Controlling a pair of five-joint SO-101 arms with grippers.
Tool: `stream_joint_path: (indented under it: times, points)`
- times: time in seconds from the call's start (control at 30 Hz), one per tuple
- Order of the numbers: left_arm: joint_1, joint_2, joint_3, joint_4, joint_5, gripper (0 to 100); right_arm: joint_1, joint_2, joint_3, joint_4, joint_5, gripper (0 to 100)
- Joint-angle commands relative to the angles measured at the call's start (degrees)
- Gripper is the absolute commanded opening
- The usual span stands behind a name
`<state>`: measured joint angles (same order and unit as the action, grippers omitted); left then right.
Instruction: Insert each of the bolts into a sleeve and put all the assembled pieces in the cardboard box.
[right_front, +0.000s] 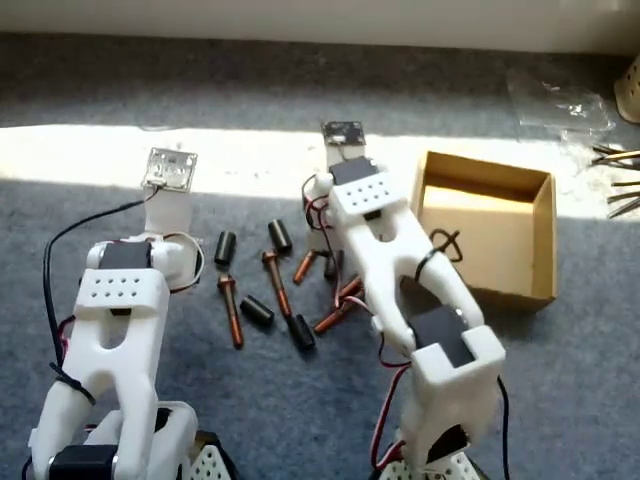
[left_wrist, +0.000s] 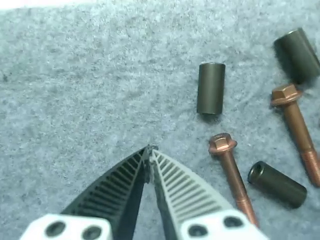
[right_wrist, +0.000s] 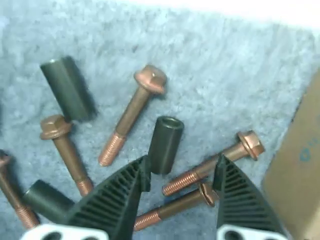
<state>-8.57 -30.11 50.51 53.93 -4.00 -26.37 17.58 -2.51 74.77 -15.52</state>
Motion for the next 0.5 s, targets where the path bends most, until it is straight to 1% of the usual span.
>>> stream_joint_path:
  times: [0.0, 0.23, 0.47]
  points:
    - [-0.84, -0.22, -0.48, -2.02, 0.44, 1, -0.75, 2.15, -5.67, 0.57, -1.05, 20.3]
    - [-0.75, -0.22, -0.48, -2.02, 0.44, 1, -0.75, 9.10, -12.62, 0.57, -1.05, 20.3]
    - [-1.10, -0.13, -0.40, -2.11, 0.35, 1, -0.75, 11.38, -12.70, 0.57, -0.79, 20.3]
